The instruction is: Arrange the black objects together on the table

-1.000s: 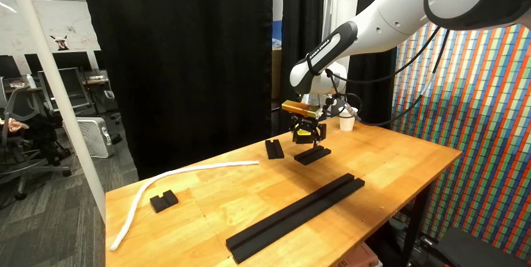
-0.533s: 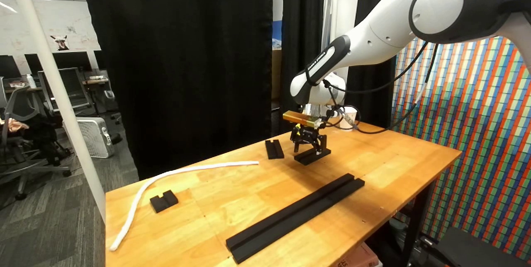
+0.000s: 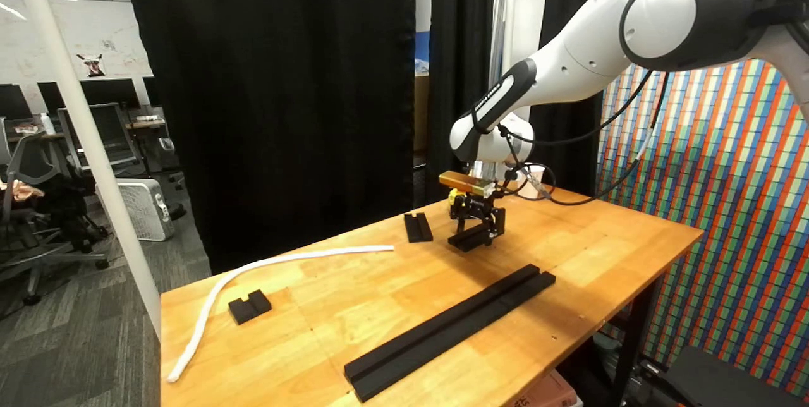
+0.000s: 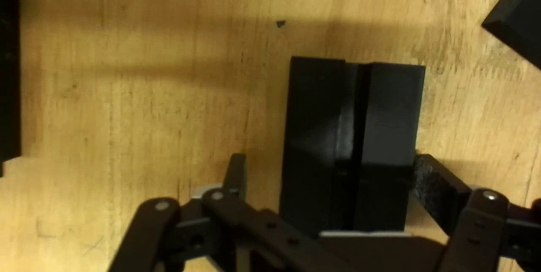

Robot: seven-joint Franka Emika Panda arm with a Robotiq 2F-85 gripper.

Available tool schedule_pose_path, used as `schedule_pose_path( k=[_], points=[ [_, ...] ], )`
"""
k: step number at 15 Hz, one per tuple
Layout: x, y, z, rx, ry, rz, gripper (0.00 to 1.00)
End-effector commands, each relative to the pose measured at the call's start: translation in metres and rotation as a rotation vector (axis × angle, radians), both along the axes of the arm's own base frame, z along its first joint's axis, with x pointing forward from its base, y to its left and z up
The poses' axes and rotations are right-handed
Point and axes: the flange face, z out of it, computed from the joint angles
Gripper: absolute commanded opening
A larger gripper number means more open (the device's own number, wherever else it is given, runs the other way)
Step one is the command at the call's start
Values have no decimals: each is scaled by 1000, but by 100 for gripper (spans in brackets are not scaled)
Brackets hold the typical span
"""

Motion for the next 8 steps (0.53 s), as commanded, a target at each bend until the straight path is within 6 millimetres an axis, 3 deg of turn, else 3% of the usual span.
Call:
schedule_pose_path(
  k=[1,2,3,7,8],
  points=[
    [6,-13,4,2,-20,-46,100],
    [6,-15,4,-1,-21,-44,75],
    [6,-17,3,-4,-20,-47,74],
    [8,-19,5,-5,-29,-52,45],
    [8,-19,4,-5,-29,-53,45]
  ],
)
